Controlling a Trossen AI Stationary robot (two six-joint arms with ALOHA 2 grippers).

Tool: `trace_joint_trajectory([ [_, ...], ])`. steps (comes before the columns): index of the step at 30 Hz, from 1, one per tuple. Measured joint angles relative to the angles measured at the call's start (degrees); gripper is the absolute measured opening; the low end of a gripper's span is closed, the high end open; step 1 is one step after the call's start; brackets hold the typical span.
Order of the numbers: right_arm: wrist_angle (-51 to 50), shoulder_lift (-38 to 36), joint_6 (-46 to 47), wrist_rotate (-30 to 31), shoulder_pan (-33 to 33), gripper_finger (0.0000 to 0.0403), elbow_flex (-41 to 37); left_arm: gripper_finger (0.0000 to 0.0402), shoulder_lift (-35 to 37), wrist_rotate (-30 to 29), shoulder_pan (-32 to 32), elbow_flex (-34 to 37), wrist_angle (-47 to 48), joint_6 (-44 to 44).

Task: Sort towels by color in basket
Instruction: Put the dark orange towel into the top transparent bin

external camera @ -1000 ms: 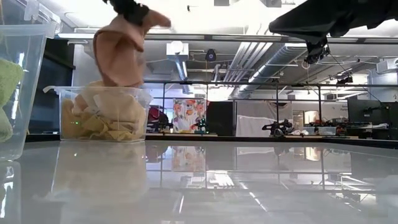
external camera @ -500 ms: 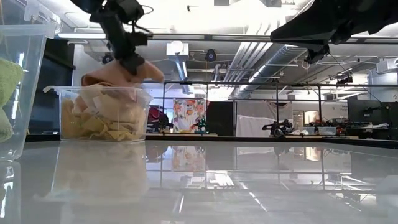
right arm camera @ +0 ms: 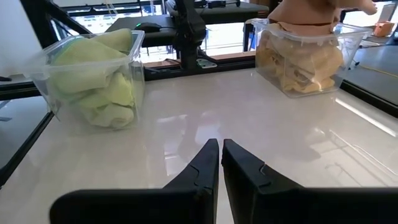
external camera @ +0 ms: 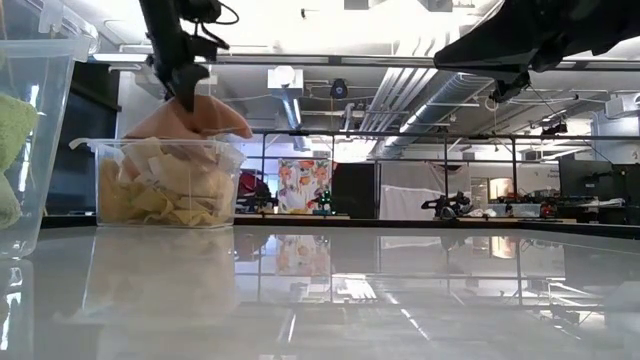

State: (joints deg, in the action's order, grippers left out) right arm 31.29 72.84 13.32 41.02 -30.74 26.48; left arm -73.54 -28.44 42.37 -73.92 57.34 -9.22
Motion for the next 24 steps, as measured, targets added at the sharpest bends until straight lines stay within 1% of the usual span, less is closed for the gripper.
trace_joint_trajectory([
  [3,0.0,0.0,1.4,0.5,0.0,0.0018,0.0,0.0157,0.0,1.9,0.0,-1.9,1.6,2.7],
  [8,-0.5,0.0,1.8,0.8,0.1,0.0018,0.0,0.0144,0.2,9.2,-0.3,-3.6,-0.5,5.9],
  [10,-0.5,0.0,1.8,0.9,0.6,0.0018,0.0,0.0139,0.2,10.7,-0.5,-4.6,-0.3,6.3],
  [14,-0.8,0.0,1.9,1.0,2.1,0.0018,0.0,0.0135,1.2,10.5,-0.4,-6.6,2.0,4.2],
  [20,-1.1,0.0,1.9,0.6,4.6,0.0018,0.0,0.014,4.7,10.3,1.1,-6.9,2.6,4.1],
  [23,-1.3,0.0,1.7,0.5,5.3,0.0018,0.0,0.014,5.9,10.6,1.6,-5.9,-0.2,3.9],
  [24,-1.3,0.0,1.7,0.5,5.7,0.0018,0.0,0.014,6.1,11.7,1.6,-5.3,-1.9,3.4],
])
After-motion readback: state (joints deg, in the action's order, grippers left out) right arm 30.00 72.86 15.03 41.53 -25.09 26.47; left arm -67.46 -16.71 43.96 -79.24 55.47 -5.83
